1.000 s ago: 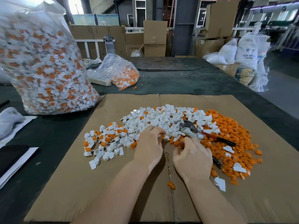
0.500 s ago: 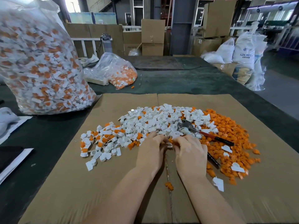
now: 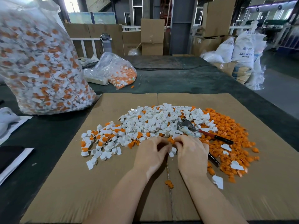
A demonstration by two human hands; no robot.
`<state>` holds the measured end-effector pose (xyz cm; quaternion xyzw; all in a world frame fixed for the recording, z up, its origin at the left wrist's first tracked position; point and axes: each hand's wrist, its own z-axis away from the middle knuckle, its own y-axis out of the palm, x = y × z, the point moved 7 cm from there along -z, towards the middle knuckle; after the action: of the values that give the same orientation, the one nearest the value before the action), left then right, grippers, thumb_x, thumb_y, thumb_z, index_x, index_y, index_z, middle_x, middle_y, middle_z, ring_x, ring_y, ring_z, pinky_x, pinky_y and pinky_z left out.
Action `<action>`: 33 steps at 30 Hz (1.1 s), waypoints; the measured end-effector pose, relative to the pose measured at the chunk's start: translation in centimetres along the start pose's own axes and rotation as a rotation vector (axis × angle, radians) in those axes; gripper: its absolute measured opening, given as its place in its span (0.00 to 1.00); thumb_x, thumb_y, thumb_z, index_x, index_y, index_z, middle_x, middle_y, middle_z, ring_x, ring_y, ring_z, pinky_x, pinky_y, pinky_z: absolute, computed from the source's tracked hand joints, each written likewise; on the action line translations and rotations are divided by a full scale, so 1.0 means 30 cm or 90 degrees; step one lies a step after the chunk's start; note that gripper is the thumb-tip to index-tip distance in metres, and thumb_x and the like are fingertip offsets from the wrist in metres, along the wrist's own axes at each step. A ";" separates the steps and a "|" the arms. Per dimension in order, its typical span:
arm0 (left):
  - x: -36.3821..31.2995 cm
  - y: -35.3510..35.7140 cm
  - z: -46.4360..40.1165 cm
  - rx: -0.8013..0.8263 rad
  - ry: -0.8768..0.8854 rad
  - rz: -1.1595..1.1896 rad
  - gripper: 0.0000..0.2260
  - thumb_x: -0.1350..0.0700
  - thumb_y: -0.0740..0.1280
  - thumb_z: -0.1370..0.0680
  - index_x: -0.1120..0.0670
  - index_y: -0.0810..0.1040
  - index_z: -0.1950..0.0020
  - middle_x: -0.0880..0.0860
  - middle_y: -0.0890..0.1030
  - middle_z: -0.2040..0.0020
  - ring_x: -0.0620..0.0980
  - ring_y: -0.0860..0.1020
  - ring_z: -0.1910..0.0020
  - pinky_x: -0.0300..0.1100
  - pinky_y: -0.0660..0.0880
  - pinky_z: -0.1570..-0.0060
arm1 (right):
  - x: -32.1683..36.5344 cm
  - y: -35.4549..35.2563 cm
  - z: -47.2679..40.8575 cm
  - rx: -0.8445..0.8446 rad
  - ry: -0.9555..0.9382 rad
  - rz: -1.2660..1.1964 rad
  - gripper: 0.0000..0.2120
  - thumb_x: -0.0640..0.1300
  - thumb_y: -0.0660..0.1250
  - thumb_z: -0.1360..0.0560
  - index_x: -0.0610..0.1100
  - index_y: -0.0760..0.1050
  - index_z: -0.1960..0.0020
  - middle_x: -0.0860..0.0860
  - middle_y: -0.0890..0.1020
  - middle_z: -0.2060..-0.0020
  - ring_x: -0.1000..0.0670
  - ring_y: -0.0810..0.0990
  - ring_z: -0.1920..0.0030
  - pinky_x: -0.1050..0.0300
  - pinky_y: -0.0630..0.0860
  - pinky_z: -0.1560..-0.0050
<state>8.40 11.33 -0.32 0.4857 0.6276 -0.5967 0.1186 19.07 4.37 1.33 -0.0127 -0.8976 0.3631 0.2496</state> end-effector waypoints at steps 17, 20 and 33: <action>-0.007 0.000 -0.009 -0.011 0.006 -0.002 0.07 0.55 0.68 0.23 0.51 0.76 0.46 0.40 0.75 0.60 0.35 0.72 0.63 0.22 0.67 0.62 | -0.016 0.012 -0.005 0.029 0.030 -0.017 0.04 0.37 0.71 0.29 0.45 0.80 0.58 0.50 0.82 0.63 0.46 0.79 0.57 0.57 0.56 0.56; -0.006 -0.008 -0.011 -0.042 -0.009 -0.016 0.09 0.57 0.67 0.23 0.50 0.75 0.43 0.43 0.77 0.57 0.37 0.74 0.61 0.25 0.67 0.60 | -0.014 0.013 -0.006 0.033 0.028 -0.015 0.04 0.37 0.71 0.29 0.45 0.80 0.57 0.50 0.82 0.62 0.46 0.79 0.57 0.55 0.58 0.56; 0.008 0.005 -0.003 -0.010 -0.039 0.018 0.07 0.54 0.69 0.24 0.49 0.84 0.49 0.43 0.82 0.53 0.38 0.76 0.53 0.20 0.64 0.56 | -0.003 0.007 -0.002 0.018 -0.004 -0.001 0.08 0.34 0.75 0.35 0.45 0.80 0.61 0.50 0.82 0.66 0.44 0.80 0.62 0.51 0.67 0.57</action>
<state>8.42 11.49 -0.56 0.4750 0.6214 -0.6048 0.1497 19.14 4.54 1.20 -0.0076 -0.8932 0.3755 0.2474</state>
